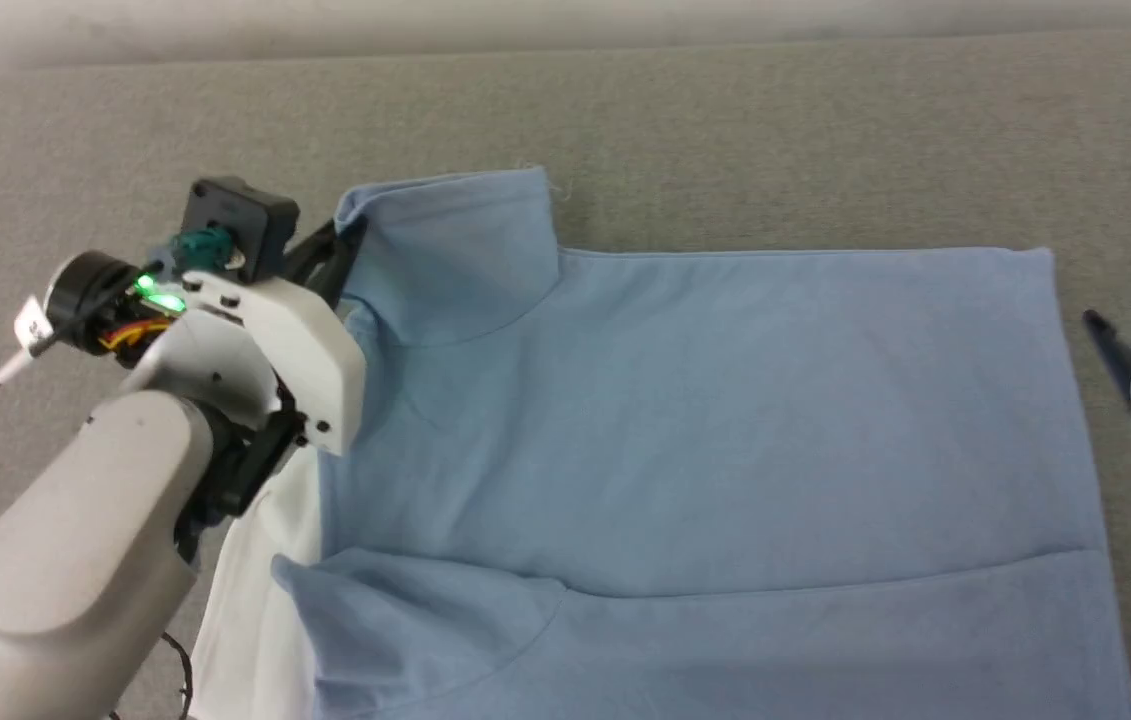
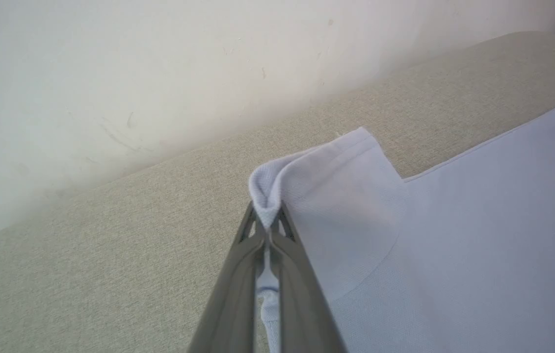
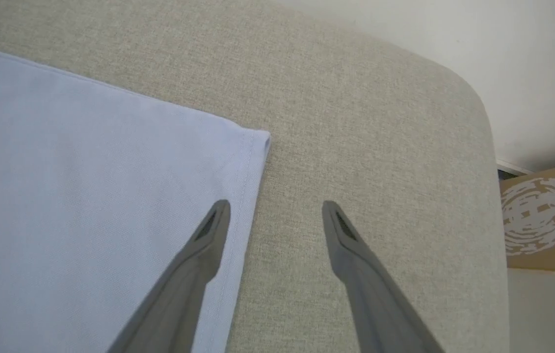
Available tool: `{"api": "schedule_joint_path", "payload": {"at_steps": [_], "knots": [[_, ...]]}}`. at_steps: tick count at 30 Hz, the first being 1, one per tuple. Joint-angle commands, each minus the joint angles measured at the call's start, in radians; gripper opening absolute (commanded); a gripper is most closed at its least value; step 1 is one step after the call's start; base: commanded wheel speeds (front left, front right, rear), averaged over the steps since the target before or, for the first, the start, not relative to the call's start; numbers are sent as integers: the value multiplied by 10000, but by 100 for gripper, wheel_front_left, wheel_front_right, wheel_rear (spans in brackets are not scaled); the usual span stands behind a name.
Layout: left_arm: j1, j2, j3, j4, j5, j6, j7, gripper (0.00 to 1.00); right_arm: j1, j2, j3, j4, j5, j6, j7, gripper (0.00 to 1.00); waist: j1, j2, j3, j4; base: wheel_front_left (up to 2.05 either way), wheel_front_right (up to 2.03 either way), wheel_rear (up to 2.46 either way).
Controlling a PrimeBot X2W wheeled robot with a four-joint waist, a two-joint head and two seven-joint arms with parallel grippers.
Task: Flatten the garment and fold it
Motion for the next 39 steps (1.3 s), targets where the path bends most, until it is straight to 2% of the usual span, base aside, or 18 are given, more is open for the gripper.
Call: {"api": "schedule_joint_path", "payload": {"at_steps": [1,8,14,19,20,21,28,34,39], "knots": [[219,36,-48,-342,138,143,-80,0,-532,-297,225,342,102,-11,172,100,1,0,404,450,0,0,0],[509,-84,-363,-1423,447,391,-193,0,-2039,-1155,1434,2034,72,-11,503,100,1,0,911,1093,0,0,0],[707,-267,-635,-1754,570,474,-281,0,-2588,-1273,2402,3339,-29,-11,273,100,1,0,1057,1429,0,0,0],[766,-371,-696,-1709,472,446,-324,0,-2656,-1407,3293,3910,46,-11,215,100,1,0,1042,1535,0,0,0],[768,-380,-672,-1678,442,447,-362,0,-2653,-1411,3484,4035,193,-11,239,44,1,0,1027,1542,0,0,0],[768,-376,-657,-1630,427,441,-397,0,-2666,-1425,3659,4131,337,-11,210,0,1,0,998,1541,0,0,0],[963,-333,-549,-1235,287,516,-622,0,-3026,-1469,3888,4646,811,-11,-1067,0,1,0,506,1352,0,0,0],[1657,-88,-203,-1234,-48,872,-898,0,-2805,-1270,3226,4643,1185,-11,-2484,0,1,0,-408,1130,0,0,0],[2567,359,-39,-1667,-287,1186,-940,0,-1781,-1051,2442,3954,1676,-11,-3189,0,1,0,-1180,983,0,0,0]]}}
